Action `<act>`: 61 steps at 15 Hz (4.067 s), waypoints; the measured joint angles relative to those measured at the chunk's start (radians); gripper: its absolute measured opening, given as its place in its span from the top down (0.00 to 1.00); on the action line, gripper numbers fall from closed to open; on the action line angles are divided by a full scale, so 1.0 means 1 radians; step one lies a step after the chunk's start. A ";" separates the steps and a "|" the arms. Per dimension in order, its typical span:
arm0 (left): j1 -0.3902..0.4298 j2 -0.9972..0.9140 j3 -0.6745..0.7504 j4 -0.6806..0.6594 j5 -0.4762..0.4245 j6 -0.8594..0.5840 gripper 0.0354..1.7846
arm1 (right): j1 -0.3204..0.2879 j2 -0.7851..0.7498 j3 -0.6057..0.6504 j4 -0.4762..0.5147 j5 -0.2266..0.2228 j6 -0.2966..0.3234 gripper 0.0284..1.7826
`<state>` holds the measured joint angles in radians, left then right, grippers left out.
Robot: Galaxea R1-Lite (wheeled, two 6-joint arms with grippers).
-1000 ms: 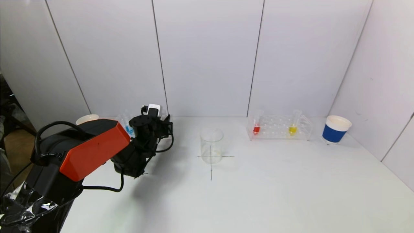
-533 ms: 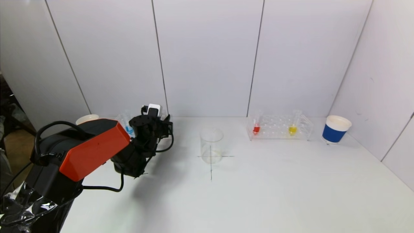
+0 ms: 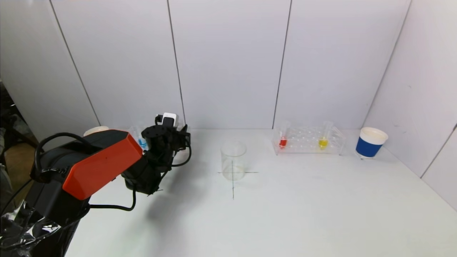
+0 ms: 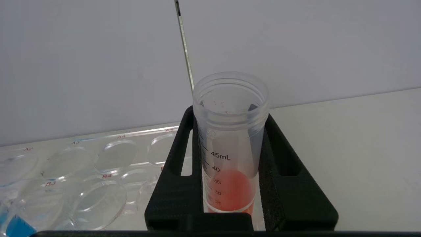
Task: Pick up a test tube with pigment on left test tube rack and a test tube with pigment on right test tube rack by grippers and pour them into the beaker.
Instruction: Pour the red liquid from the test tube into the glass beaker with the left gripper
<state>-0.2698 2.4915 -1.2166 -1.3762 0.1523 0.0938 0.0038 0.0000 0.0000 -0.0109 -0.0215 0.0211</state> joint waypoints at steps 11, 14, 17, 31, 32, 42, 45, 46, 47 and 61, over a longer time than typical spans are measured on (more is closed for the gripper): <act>-0.001 -0.128 0.027 0.088 0.022 -0.003 0.74 | 0.000 0.000 0.000 0.000 0.000 0.000 0.01; -0.004 -0.193 0.017 0.186 0.022 -0.005 0.74 | 0.000 0.000 0.000 0.000 0.000 0.000 0.01; -0.004 -0.254 -0.025 0.298 0.016 -0.005 0.74 | 0.000 0.000 0.000 0.000 0.000 0.000 0.01; -0.056 -0.416 -0.351 0.901 -0.143 -0.085 0.74 | 0.000 0.000 0.000 0.000 0.000 0.000 0.01; -0.056 -0.421 -0.368 0.929 -0.186 -0.092 0.74 | 0.000 0.000 0.000 0.000 0.000 0.000 0.01; -0.027 -0.443 -0.458 1.047 -0.619 -0.084 0.74 | 0.000 0.000 0.000 0.001 0.000 0.000 0.01; 0.010 -0.440 -0.459 1.049 -0.811 -0.081 0.74 | 0.000 0.000 0.000 0.000 0.000 0.000 0.01; 0.023 -0.436 -0.460 1.049 -0.869 -0.077 0.74 | 0.000 0.000 0.000 0.000 0.000 0.000 0.01; 0.037 -0.430 -0.462 1.049 -0.924 -0.065 0.74 | 0.000 0.000 0.000 0.000 0.000 0.000 0.01; 0.089 -0.114 -0.729 1.050 -1.254 0.372 0.74 | 0.000 0.000 0.000 0.000 0.000 0.000 0.01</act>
<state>-0.1804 2.3779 -1.9453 -0.3262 -1.1017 0.4655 0.0043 0.0000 0.0000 -0.0104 -0.0211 0.0211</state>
